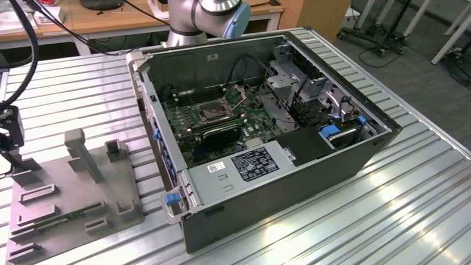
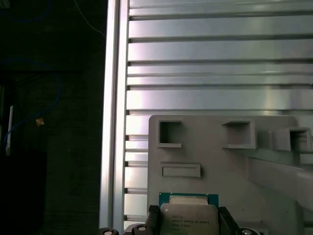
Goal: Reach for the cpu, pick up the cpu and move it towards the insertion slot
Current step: 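Pick up the cpu and move it towards the insertion slot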
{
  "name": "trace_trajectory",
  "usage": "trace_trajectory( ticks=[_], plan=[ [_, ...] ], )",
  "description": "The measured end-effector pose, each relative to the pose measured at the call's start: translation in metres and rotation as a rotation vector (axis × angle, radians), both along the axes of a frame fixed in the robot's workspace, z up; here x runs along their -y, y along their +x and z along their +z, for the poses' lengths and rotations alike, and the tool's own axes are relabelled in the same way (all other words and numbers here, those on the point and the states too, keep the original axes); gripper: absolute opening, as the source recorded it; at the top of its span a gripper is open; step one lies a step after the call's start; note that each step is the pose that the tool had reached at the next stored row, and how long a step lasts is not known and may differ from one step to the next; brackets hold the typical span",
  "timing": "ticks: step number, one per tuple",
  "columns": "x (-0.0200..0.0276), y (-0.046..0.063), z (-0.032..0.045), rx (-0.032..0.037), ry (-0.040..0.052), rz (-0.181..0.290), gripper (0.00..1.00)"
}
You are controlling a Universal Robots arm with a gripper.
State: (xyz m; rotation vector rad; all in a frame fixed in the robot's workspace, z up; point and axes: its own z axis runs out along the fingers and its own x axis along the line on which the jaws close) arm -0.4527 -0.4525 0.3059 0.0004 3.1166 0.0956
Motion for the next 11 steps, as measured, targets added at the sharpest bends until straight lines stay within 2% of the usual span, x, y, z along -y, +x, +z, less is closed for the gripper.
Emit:
trace_trajectory(
  ticks=[11],
  plan=[
    [0.0,-0.0002,0.0091,0.0038,0.0,0.0,0.55]
  ],
)
